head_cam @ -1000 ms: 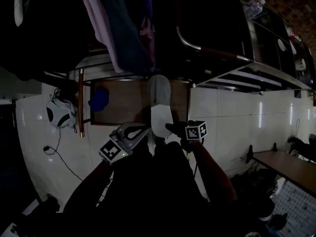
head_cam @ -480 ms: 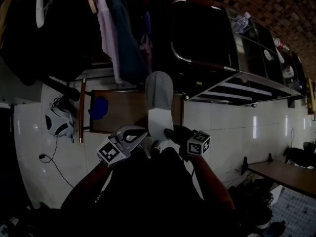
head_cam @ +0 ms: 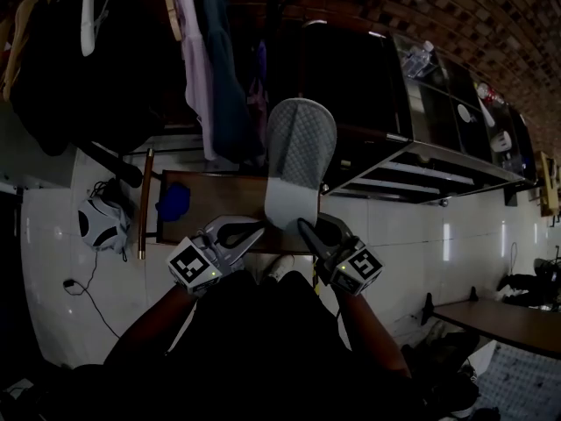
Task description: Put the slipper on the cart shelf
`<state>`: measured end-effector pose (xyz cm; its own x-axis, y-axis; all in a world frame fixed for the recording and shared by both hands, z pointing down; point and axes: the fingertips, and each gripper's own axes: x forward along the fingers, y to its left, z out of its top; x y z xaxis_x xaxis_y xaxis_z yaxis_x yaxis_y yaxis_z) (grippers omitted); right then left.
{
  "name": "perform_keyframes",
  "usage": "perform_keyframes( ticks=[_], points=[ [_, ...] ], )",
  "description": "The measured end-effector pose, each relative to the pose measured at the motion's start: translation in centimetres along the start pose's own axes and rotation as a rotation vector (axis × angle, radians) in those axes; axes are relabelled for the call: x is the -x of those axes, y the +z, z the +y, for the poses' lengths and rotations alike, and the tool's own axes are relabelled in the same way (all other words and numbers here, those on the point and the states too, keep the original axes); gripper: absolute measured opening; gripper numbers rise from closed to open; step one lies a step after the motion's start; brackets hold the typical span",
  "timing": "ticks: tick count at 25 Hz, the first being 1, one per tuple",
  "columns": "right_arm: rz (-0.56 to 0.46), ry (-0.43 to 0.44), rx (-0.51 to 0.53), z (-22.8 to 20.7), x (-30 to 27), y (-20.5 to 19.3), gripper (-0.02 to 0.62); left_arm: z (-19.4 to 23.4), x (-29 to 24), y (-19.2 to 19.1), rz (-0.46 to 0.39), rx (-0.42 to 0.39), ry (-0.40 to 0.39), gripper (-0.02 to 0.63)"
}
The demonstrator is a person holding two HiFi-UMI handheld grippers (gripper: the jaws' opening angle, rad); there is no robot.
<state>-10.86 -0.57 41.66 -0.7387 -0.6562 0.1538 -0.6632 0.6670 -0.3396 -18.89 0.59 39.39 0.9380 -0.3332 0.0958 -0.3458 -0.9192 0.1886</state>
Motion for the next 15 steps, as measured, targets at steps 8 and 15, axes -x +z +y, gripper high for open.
perform_keyframes(
  ticks=[8, 15],
  points=[
    [-0.108, -0.066, 0.187, 1.4, 0.4, 5.1, 0.061, 0.5, -0.7, 2.1, -0.029, -0.026, -0.001, 0.005],
    [-0.133, -0.115, 0.232, 1.2, 0.8, 5.5, 0.061, 1.4, -0.7, 1.3, -0.021, -0.035, 0.016, 0.005]
  ],
)
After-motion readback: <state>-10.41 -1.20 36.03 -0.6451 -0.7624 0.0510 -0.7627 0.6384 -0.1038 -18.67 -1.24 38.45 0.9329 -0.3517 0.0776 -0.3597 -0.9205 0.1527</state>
